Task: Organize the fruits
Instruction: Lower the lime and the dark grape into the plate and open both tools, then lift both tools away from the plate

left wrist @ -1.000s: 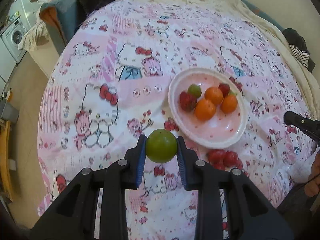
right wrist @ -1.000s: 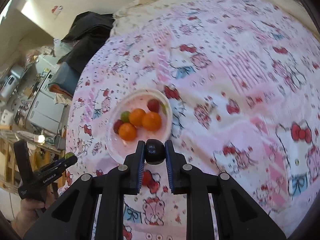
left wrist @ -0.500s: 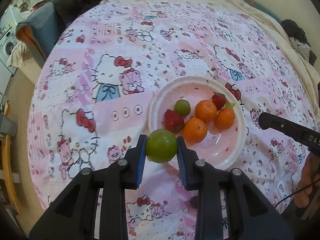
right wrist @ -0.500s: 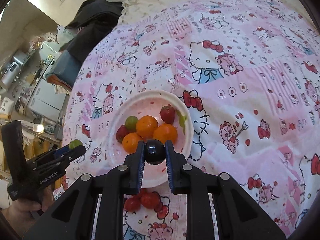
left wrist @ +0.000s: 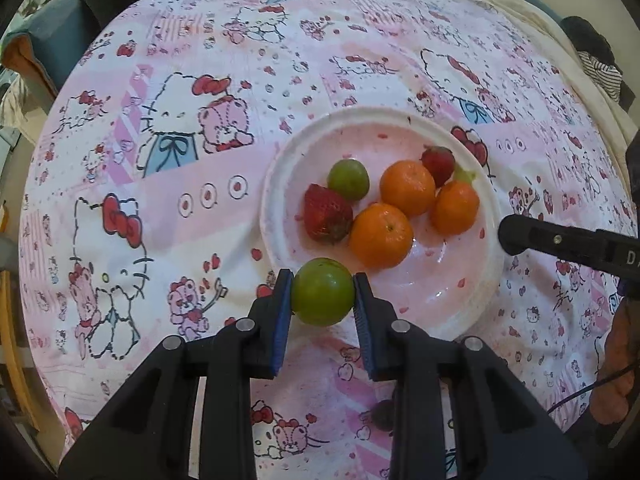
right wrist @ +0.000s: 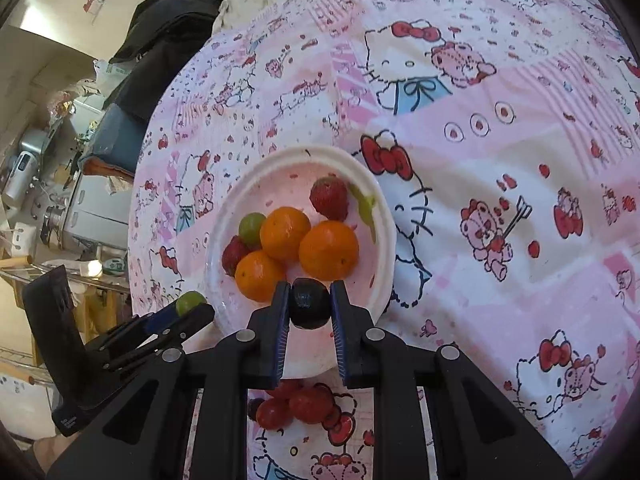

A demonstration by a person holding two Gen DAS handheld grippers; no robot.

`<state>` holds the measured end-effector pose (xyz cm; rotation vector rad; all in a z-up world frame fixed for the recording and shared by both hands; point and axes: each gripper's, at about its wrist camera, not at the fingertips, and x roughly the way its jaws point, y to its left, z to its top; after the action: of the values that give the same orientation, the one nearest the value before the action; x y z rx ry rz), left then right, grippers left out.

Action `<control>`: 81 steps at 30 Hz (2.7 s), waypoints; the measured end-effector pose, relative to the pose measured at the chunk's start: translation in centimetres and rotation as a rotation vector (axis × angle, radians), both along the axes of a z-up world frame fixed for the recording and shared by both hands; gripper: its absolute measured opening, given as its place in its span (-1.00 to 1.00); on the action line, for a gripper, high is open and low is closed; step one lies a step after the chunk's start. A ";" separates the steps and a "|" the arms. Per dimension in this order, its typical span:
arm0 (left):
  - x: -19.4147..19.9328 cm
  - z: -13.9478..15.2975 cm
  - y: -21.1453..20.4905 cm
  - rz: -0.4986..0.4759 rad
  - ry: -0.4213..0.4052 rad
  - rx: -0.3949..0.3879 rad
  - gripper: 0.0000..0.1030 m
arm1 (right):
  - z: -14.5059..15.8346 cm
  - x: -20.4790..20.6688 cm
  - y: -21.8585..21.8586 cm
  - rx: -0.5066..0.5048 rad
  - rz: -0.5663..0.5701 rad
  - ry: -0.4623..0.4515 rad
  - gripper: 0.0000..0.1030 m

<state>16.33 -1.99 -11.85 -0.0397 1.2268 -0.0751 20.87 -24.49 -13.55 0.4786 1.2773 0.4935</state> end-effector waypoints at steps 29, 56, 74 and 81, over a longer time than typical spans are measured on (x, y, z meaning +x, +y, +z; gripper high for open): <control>0.5 -1.0 -2.4 -0.082 0.008 0.025 0.25 | -1.4 0.4 0.2 -0.012 -0.009 0.049 -0.50; -2.0 2.5 1.4 0.023 -0.042 -0.004 0.41 | 2.3 -1.8 -1.6 -0.021 -0.067 -0.031 0.57; -6.4 -2.1 0.1 0.080 0.188 -0.172 -0.26 | 3.9 -7.2 -4.8 -0.007 -0.138 -0.023 0.57; -6.5 -4.3 -1.8 0.049 0.292 -0.159 -0.64 | 3.7 -7.4 -6.3 -0.010 -0.184 -0.022 0.57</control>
<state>9.87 -3.76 -16.13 -0.2249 1.5093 -0.1274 13.47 -30.75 -9.80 0.5750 1.2006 0.3368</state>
